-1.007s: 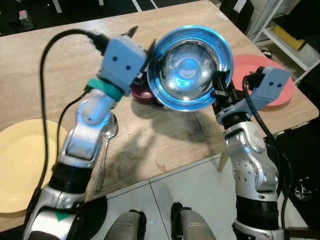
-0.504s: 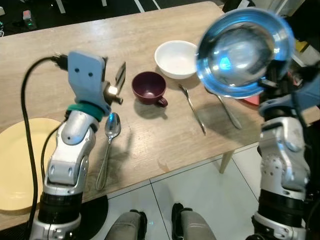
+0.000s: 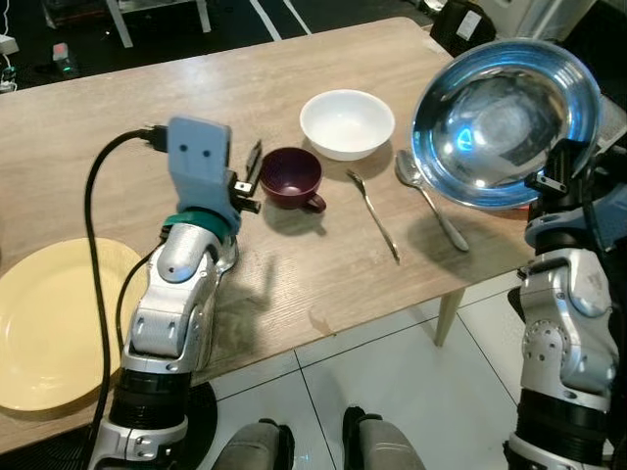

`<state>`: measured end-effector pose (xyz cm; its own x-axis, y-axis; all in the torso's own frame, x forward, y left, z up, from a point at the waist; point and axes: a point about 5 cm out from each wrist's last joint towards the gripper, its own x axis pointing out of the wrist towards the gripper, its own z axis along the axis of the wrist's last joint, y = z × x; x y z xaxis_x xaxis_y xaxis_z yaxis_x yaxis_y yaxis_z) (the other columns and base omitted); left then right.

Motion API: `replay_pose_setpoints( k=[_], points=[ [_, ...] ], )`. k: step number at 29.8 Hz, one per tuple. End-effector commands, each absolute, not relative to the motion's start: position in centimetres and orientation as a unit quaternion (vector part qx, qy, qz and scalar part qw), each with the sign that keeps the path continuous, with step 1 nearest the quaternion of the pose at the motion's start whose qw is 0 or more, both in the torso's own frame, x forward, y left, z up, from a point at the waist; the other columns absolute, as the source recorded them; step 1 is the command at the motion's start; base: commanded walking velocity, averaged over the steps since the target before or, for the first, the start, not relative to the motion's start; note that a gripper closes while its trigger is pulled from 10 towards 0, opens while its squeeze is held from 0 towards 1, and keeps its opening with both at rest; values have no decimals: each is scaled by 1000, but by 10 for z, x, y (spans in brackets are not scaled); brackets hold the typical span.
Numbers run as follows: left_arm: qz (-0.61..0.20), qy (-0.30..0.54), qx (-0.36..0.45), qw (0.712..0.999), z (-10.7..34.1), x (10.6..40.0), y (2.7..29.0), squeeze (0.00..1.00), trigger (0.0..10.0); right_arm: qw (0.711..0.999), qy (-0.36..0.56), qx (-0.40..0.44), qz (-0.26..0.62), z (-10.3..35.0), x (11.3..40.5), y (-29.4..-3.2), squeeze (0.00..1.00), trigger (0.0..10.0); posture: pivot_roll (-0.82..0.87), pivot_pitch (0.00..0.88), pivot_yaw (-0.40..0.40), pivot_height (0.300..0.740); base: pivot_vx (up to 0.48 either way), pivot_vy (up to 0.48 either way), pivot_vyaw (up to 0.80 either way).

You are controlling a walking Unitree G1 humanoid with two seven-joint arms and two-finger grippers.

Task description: Setting the table

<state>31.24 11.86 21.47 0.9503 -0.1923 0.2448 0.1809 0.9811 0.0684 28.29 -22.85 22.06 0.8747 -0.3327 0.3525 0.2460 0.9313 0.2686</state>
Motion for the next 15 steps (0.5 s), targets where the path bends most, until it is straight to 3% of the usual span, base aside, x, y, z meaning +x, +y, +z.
replay_pose_setpoints(
  k=[1,5,15],
  points=[
    [-88,-118,25,989,212,314,119,0,10000,959,-212,111,-151,222,282,-227,0,10000,-17,14,76,740,0,0,0],
    [-77,-112,21,990,211,315,123,0,10000,962,-206,111,-143,219,283,-225,0,10000,-16,17,73,740,0,0,0],
    [-67,-112,30,991,208,316,124,0,10000,968,-190,112,-121,212,289,-214,0,10000,-11,23,66,740,-311,0,0]
  ],
)
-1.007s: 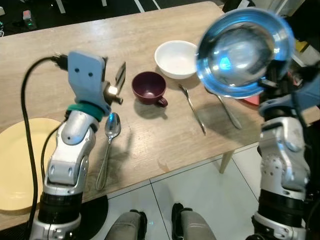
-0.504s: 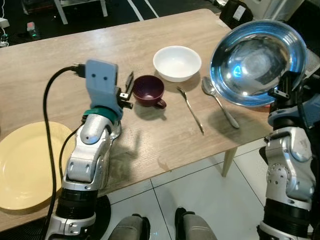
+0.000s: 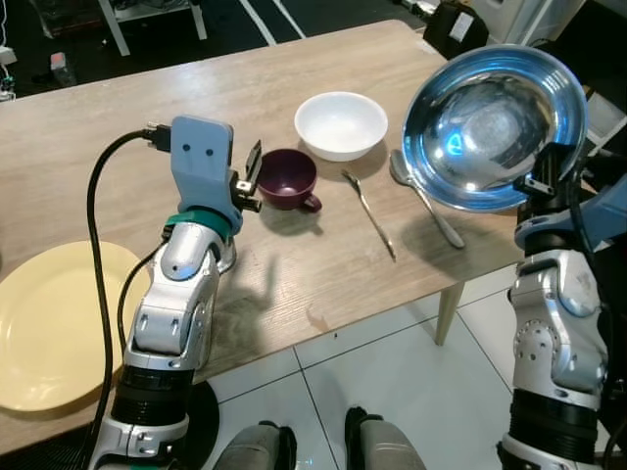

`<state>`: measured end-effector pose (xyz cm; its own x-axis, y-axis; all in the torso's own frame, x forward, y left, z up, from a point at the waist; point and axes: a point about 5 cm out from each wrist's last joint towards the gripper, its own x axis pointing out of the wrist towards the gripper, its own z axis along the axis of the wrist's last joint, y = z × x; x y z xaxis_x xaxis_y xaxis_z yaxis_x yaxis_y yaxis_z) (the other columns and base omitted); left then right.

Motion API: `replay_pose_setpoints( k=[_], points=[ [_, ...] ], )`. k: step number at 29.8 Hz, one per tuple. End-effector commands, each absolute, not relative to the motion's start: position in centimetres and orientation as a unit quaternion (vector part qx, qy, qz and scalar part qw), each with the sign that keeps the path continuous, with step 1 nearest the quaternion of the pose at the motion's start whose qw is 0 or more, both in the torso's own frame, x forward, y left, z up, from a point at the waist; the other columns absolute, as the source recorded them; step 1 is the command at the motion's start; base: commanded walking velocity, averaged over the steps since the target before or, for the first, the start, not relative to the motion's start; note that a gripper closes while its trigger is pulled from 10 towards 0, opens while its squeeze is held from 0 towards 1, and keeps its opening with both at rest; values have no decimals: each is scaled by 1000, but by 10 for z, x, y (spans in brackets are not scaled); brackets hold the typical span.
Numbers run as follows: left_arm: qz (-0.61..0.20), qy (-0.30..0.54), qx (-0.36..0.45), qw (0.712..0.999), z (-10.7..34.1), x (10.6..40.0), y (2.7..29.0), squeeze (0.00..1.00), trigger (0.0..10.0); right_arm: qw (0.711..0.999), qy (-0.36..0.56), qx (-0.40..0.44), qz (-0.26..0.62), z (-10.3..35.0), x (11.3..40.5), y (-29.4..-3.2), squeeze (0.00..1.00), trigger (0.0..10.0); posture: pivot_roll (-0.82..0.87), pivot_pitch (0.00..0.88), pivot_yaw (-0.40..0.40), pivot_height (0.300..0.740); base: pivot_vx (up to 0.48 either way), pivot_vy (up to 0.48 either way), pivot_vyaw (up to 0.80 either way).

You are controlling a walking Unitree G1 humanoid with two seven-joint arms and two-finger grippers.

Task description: Setting the table

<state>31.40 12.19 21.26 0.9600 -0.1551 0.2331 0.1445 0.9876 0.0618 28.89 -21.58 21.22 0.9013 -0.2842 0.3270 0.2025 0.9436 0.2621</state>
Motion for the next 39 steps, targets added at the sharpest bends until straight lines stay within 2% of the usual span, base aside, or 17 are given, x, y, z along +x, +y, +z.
replay_pose_setpoints(
  k=[1,39],
  points=[
    [-67,-112,30,991,208,316,124,0,10000,968,-190,112,-121,212,289,-214,0,10000,-11,23,66,740,-345,0,0],
    [-77,-117,25,990,209,320,115,0,10000,969,-190,102,-122,210,287,-216,0,10000,-35,25,79,740,-341,0,0]
  ],
)
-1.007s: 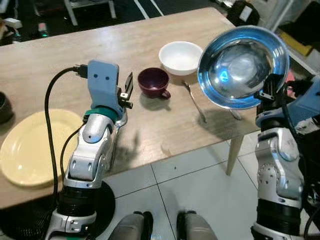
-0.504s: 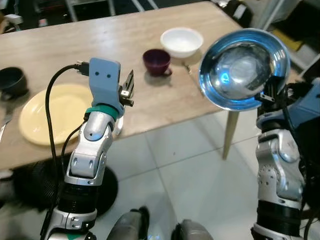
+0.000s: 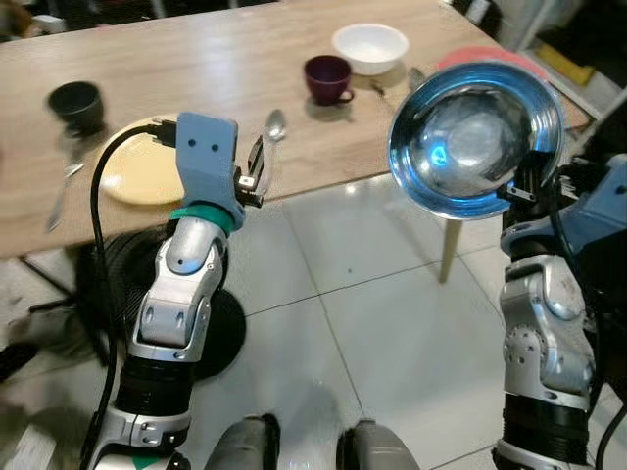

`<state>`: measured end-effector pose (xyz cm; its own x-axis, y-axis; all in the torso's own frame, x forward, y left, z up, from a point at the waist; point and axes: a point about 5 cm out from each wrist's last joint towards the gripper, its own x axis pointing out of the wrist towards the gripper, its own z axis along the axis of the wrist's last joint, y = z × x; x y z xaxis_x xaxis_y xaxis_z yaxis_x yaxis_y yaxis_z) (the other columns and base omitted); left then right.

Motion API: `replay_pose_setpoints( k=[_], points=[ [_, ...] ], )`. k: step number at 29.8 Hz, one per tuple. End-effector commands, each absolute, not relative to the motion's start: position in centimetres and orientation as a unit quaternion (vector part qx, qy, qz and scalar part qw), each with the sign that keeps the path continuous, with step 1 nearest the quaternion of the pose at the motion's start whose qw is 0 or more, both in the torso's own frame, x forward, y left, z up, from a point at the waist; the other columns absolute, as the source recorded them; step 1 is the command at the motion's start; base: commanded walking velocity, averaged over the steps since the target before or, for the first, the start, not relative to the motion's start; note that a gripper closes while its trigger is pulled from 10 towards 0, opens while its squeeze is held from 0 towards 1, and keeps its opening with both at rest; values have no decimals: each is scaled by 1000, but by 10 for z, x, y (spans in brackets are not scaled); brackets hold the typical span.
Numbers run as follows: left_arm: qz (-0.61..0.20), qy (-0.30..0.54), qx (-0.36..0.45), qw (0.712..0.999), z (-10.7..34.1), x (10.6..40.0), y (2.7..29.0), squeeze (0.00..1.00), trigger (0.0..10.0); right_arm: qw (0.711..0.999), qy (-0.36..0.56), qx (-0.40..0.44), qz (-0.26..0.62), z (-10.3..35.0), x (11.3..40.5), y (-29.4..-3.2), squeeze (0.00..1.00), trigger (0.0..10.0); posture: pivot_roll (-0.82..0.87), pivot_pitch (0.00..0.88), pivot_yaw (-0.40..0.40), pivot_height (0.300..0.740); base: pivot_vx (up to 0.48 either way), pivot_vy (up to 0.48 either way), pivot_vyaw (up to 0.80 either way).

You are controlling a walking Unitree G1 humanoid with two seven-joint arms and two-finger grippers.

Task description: Setting the table

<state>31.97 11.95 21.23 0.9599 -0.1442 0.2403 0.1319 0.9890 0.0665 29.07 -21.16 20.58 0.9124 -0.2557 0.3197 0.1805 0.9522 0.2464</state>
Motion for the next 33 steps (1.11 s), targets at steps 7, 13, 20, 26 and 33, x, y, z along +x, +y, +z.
replay_pose_setpoints(
  k=[7,13,20,26,33],
  points=[
    [-80,-118,24,989,209,321,113,0,10000,969,-189,100,-122,209,287,-217,0,10000,-37,27,80,740,-338,0,0],
    [-84,-117,23,989,209,320,112,0,10000,969,-188,99,-124,209,286,-218,0,10000,-39,30,81,740,-333,0,0],
    [-86,-117,21,989,208,320,111,0,10000,969,-188,98,-125,208,285,-218,0,10000,-43,31,81,740,-333,0,0],
    [-87,-118,20,989,208,320,110,0,10000,970,-187,97,-125,208,285,-218,0,10000,-45,32,82,740,-326,0,0],
    [-90,-118,18,989,208,321,109,0,10000,970,-186,95,-125,208,285,-218,0,10000,-46,31,81,740,-160,0,0]
  ],
)
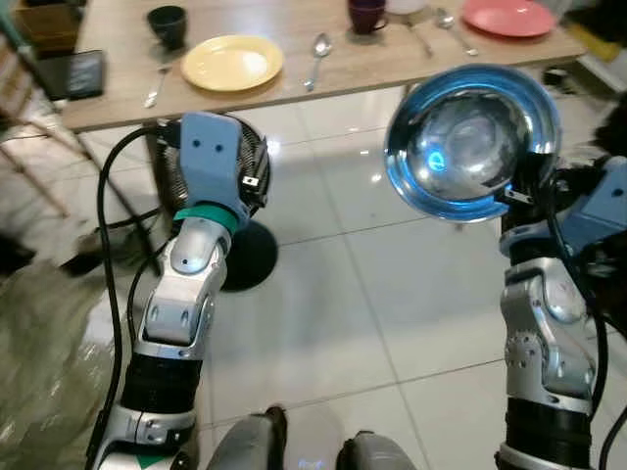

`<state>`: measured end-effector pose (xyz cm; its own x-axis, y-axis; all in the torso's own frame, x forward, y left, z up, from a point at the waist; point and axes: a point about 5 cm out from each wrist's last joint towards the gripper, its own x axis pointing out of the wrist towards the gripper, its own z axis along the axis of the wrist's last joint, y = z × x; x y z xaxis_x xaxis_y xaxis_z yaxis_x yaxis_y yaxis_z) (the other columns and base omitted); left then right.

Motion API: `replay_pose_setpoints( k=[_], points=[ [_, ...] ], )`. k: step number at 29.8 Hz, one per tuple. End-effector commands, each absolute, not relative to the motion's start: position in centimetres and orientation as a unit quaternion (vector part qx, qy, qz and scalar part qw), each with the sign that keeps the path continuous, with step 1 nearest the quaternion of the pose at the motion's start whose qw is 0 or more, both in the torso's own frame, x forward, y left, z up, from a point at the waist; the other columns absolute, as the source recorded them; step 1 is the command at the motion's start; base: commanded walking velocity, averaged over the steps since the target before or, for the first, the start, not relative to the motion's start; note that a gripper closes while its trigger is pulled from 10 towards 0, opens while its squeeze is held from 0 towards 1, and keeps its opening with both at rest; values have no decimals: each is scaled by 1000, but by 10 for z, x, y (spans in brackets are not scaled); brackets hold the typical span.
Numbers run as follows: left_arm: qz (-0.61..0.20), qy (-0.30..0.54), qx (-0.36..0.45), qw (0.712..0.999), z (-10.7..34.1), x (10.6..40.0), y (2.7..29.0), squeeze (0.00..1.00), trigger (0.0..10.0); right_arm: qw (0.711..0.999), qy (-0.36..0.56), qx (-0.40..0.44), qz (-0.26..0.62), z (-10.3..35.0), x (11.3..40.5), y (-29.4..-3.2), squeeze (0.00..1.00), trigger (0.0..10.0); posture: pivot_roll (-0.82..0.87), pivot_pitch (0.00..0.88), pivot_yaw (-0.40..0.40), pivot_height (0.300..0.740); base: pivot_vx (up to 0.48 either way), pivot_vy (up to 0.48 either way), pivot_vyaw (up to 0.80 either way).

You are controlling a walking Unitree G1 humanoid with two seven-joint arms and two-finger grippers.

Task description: Setting the table

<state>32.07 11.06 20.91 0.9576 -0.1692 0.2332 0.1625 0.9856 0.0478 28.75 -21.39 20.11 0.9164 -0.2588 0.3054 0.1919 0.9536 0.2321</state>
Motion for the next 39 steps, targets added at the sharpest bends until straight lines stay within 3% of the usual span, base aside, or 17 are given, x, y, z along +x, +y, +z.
replay_pose_setpoints(
  k=[1,12,26,39],
  points=[
    [-91,-118,16,989,208,321,108,0,10000,970,-186,95,-125,207,285,-218,0,10000,-46,31,81,740,0,0,0],
    [-101,-112,9,988,208,320,103,0,10000,971,-181,97,-125,206,285,-218,0,10000,-47,38,80,740,0,0,-102],
    [-101,-104,18,989,205,320,103,0,10000,971,-176,100,-128,205,284,-219,0,10000,-47,45,82,740,0,0,-800],
    [-112,-29,103,988,164,317,126,0,10000,981,-144,65,-117,185,283,-216,0,10000,-33,49,74,740,0,0,-800]
  ],
)
